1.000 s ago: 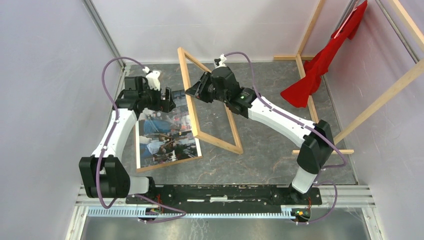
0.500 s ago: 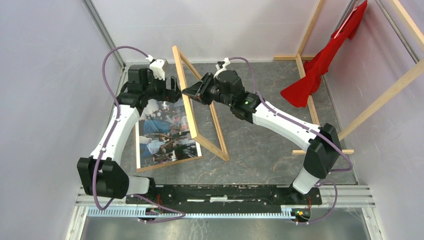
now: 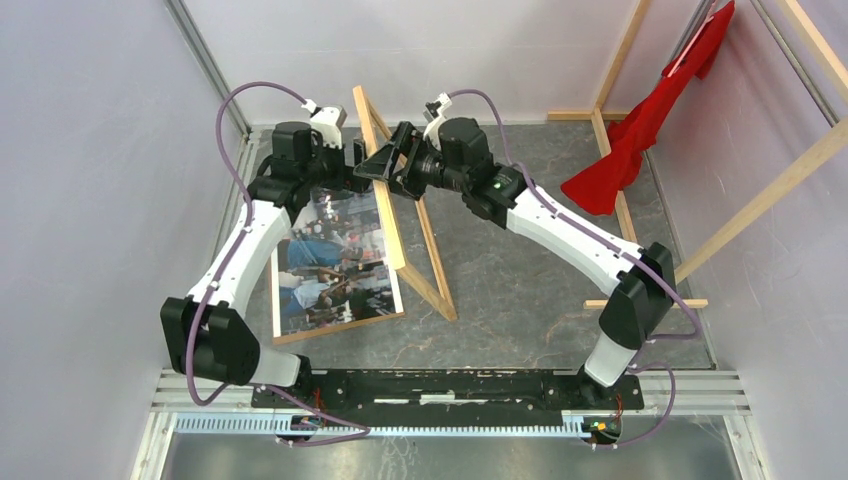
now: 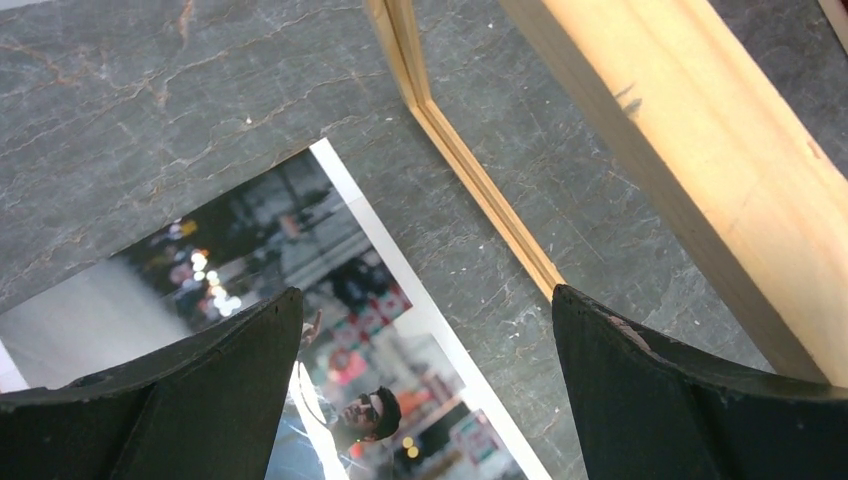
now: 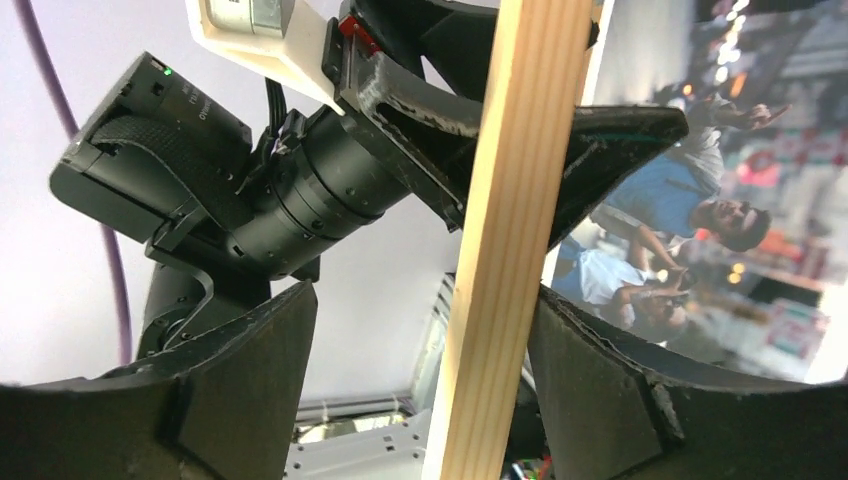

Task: Put the photo into the frame
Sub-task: Turn over the photo frame at the center of the board, then move the photo frame to the center of the board.

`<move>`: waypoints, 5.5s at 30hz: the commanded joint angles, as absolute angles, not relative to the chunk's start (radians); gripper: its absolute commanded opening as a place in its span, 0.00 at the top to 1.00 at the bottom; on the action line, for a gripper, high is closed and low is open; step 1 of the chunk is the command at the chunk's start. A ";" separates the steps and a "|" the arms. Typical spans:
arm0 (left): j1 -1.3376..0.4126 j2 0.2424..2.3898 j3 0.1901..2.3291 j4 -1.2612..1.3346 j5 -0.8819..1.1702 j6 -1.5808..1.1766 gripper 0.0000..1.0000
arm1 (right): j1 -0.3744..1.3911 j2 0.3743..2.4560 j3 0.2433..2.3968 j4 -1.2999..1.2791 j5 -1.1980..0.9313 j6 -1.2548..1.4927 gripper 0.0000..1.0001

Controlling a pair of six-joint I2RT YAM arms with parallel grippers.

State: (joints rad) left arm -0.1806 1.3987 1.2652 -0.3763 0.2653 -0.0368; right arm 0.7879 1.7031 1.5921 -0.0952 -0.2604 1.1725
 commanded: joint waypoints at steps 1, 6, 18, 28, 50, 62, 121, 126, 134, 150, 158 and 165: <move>-0.218 1.418 1.320 -0.307 0.238 -0.076 0.00 | 0.757 1.747 1.730 -0.274 -0.342 0.981 0.18; -0.251 1.454 1.335 -0.298 0.217 -0.074 0.00 | 0.729 1.753 1.770 -0.424 -0.339 0.828 0.20; -0.271 1.516 1.360 -0.284 0.229 -0.078 0.00 | 0.696 1.784 2.010 -0.780 -0.064 0.499 0.39; -0.272 1.506 1.324 -0.298 0.213 -0.066 0.00 | 0.631 1.725 1.996 -0.888 0.148 0.349 0.65; -0.259 1.537 1.308 -0.478 0.173 0.068 0.00 | 0.442 1.474 1.295 -0.696 0.386 0.318 0.84; -0.186 1.508 1.236 -0.485 0.160 0.107 0.00 | 0.434 1.512 1.064 -0.543 0.412 0.288 0.93; 0.280 1.604 1.241 -0.572 0.344 0.362 0.00 | 0.735 1.810 1.401 -0.197 0.165 0.389 0.02; 0.370 1.624 1.245 -0.610 0.329 0.414 0.00 | 0.834 1.987 1.612 -0.227 0.085 0.388 0.02; 0.479 1.611 1.199 -0.630 0.249 0.496 0.00 | 0.894 2.131 1.690 -0.233 0.015 0.435 0.02; 0.526 1.669 1.062 -0.462 0.167 0.471 0.00 | 0.897 2.224 1.663 -0.264 0.020 0.445 0.02; 0.470 1.710 1.031 -0.397 0.161 0.421 0.00 | 0.886 2.232 1.659 -0.329 0.132 0.443 0.02; 0.395 1.734 1.033 -0.362 0.140 0.384 0.00 | 0.873 2.208 1.598 -0.306 0.124 0.473 0.02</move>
State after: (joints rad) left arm 0.4232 1.7184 1.0340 -0.4213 0.1577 0.4343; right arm 0.8913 2.2169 1.6382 -0.2554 0.0982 0.4450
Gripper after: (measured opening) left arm 0.997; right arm 0.979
